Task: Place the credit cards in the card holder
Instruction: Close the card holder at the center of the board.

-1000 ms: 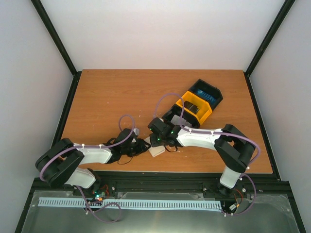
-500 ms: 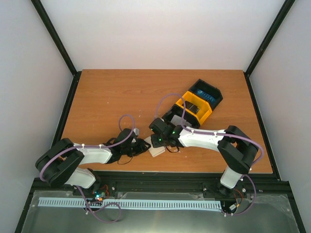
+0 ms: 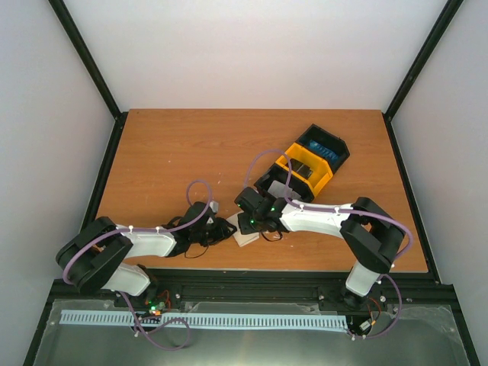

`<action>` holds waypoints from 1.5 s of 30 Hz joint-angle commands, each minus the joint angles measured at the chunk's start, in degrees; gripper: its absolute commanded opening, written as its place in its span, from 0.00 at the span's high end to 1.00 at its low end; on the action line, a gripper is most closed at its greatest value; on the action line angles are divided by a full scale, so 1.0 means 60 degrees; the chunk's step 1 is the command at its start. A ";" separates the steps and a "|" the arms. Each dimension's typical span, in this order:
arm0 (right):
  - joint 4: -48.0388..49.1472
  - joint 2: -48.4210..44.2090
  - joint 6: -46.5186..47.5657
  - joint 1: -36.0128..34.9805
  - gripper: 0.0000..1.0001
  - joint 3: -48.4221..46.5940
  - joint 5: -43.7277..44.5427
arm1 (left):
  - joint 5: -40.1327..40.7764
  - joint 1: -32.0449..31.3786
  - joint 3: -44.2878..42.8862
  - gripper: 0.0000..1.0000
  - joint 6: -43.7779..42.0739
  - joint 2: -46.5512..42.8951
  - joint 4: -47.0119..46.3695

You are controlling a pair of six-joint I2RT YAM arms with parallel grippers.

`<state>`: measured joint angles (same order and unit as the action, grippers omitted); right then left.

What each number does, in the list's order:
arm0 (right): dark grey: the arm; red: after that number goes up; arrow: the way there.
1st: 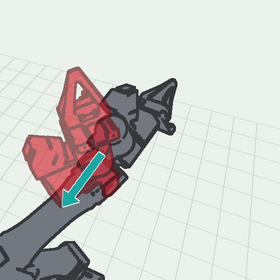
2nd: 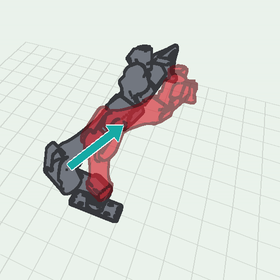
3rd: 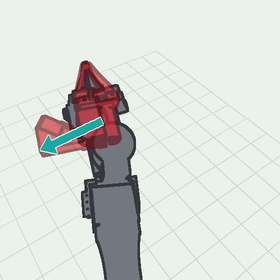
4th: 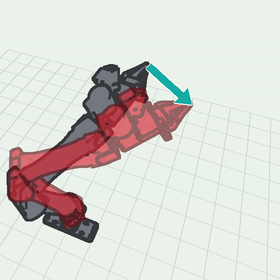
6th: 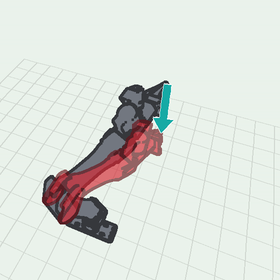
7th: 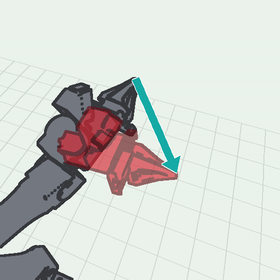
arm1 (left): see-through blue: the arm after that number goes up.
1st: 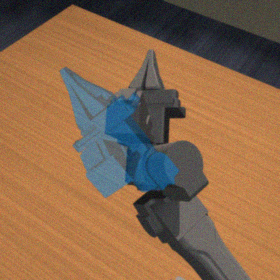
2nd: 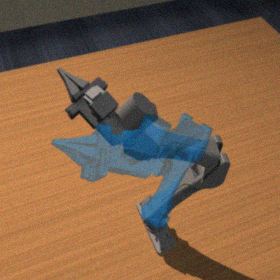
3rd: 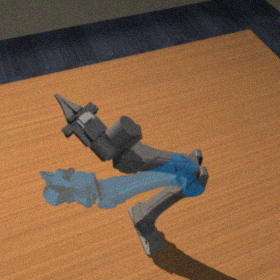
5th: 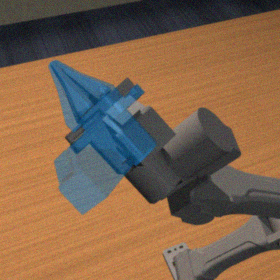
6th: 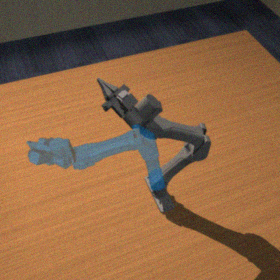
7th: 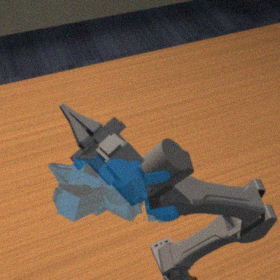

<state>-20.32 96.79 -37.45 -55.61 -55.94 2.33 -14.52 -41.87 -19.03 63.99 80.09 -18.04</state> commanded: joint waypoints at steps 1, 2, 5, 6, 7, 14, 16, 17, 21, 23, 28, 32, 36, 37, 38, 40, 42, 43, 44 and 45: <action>0.0168 0.0166 -0.0141 -0.0013 0.86 0.0037 0.0048 | 0.0322 -0.0110 0.0095 0.70 -0.0033 0.0295 0.0982; 0.0180 0.0200 -0.0157 -0.0017 0.86 0.0033 0.0024 | 0.0314 -0.0112 0.0091 0.70 -0.0043 0.0302 0.0985; 0.0274 0.0296 -0.0209 -0.0018 0.86 0.0029 -0.0065 | 0.0315 -0.0108 0.0095 0.70 -0.0044 0.0308 0.0971; 0.0291 0.0330 -0.0217 -0.0018 0.86 0.0030 -0.0097 | 0.0317 -0.0110 0.0095 0.70 -0.0039 0.0304 0.0971; 0.0295 0.0358 -0.0227 -0.0018 0.86 0.0025 -0.0138 | 0.0319 -0.0101 0.0095 0.70 -0.0036 0.0298 0.0982; 0.0333 0.0534 -0.0222 -0.0017 0.87 0.0023 -0.0101 | 0.0319 -0.0112 0.0124 0.70 -0.0035 0.0276 0.0986; 0.0371 0.0563 -0.0228 -0.0018 0.87 0.0014 -0.0128 | 0.0315 -0.0111 0.0110 0.70 -0.0037 0.0284 0.0973; 0.0393 0.0574 -0.0221 -0.0014 0.88 0.0021 -0.0130 | 0.0312 -0.0105 0.0117 0.70 -0.0038 0.0279 0.0971; 0.0496 0.0611 -0.0200 -0.0018 0.90 0.0009 -0.0189 | 0.0320 -0.0101 0.0124 0.70 -0.0044 0.0285 0.0978; 0.0572 0.0633 -0.0186 -0.0018 0.92 0.0013 -0.0268 | 0.0314 -0.0104 0.0124 0.70 -0.0042 0.0301 0.0973; 0.0684 0.0728 -0.0143 -0.0018 0.96 -0.0006 -0.0380 | 0.0303 -0.0112 0.0123 0.70 -0.0055 0.0349 0.0971; 0.0449 0.0938 -0.0089 -0.0010 0.97 -0.0208 -0.0327 | 0.0299 -0.0111 0.0110 0.72 -0.0062 0.0403 0.0971; 0.0305 0.0973 -0.0043 -0.0017 0.97 -0.0377 -0.0246 | 0.0345 -0.0112 0.0059 0.73 -0.0073 0.0448 0.1067; 0.0298 0.0909 -0.0036 -0.0018 0.96 -0.0398 -0.0202 | 0.0392 -0.0107 0.0019 0.73 -0.0077 0.0440 0.1137; 0.0288 0.0835 -0.0027 -0.0016 0.95 -0.0413 -0.0119 | 0.0448 -0.0111 -0.0010 0.73 -0.0094 0.0441 0.1197; 0.0277 0.0703 0.0021 -0.0017 0.94 -0.0438 0.0008 | 0.0506 -0.0112 -0.0060 0.73 -0.0117 0.0456 0.1300; 0.0222 0.0689 0.0069 -0.0018 0.94 -0.0511 0.0043 | 0.0524 -0.0110 -0.0108 0.73 -0.0146 0.0483 0.1336; 0.0182 0.0742 0.0083 -0.0011 0.94 -0.0550 0.0019 | 0.0521 -0.0103 -0.0130 0.73 -0.0159 0.0496 0.1337; 0.0166 0.0787 0.0102 -0.0017 0.94 -0.0569 -0.0037 | 0.0504 -0.0107 -0.0138 0.74 -0.0158 0.0510 0.1337; 0.0169 0.0836 0.0080 -0.0018 0.94 -0.0554 -0.0117 | 0.0509 -0.0111 -0.0152 0.74 -0.0165 0.0525 0.1337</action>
<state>-18.33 100.38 -37.52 -55.53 -57.91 2.44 -14.13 -41.87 -20.01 63.96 80.84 -17.06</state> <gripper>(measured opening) 0.061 0.265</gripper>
